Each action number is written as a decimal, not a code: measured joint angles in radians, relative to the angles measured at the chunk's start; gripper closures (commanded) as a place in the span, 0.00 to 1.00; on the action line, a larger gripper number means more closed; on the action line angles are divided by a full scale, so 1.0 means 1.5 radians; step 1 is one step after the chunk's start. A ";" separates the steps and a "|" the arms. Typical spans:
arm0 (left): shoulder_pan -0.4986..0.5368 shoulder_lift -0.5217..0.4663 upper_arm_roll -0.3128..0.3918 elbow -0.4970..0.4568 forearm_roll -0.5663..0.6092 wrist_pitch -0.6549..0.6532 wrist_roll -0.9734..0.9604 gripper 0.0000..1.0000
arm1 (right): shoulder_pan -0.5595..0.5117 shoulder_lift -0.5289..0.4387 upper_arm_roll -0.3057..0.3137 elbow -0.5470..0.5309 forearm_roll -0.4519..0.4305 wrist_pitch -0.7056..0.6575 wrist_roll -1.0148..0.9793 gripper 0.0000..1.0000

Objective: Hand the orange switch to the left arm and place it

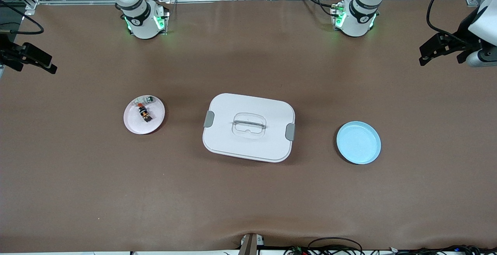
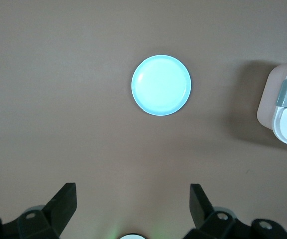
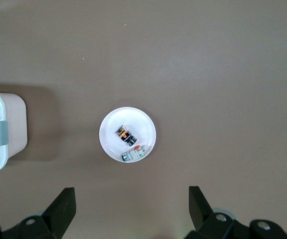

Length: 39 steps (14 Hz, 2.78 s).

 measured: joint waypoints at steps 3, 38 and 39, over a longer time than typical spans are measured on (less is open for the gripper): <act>-0.001 0.001 0.000 0.000 0.000 0.000 0.000 0.00 | 0.000 0.000 0.000 0.000 0.000 0.001 0.000 0.00; 0.000 0.000 -0.005 0.002 0.000 -0.002 -0.001 0.00 | -0.052 0.147 -0.004 -0.004 -0.039 0.031 0.029 0.00; 0.000 0.000 -0.005 0.002 0.000 -0.002 -0.001 0.00 | -0.053 0.148 -0.004 -0.013 -0.034 0.037 0.080 0.00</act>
